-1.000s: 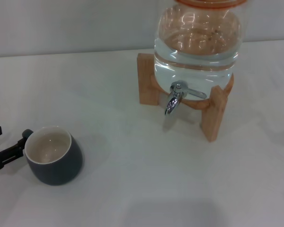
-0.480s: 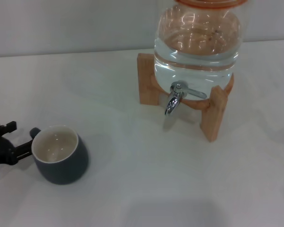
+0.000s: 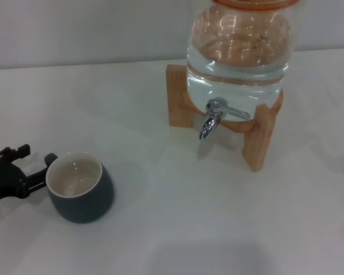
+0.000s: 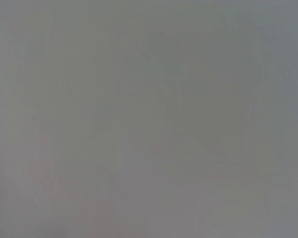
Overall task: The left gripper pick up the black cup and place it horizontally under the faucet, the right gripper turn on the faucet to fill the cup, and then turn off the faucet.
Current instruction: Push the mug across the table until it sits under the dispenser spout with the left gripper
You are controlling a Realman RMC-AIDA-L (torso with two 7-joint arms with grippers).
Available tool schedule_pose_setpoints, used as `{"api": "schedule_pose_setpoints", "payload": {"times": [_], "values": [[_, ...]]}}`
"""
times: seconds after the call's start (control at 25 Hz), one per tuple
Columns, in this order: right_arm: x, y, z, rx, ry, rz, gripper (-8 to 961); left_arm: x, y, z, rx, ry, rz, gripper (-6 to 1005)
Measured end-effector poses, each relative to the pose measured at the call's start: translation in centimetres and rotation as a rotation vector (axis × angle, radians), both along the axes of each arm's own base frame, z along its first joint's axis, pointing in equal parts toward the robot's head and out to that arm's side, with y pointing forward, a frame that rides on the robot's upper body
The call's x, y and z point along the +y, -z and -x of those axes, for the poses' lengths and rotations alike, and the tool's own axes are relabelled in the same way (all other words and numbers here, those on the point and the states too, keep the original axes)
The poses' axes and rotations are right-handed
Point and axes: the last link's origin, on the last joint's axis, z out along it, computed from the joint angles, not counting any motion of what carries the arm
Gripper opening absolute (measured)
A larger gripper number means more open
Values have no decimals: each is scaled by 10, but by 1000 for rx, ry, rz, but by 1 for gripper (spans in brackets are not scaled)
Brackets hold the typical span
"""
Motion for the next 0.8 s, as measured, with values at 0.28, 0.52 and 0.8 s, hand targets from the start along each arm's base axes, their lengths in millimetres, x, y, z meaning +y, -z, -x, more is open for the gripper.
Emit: {"api": "schedule_pose_setpoints", "payload": {"times": [0.28, 0.52, 0.8], "values": [[2, 0, 0, 0, 1, 2, 860, -1, 5, -3, 6, 22, 27, 722], [2, 2, 1, -2, -2, 13, 860, -1, 10, -7, 7, 38, 51, 582], [1, 3, 0, -1, 4, 17, 860, -2, 12, -9, -2, 46, 55, 568]]}}
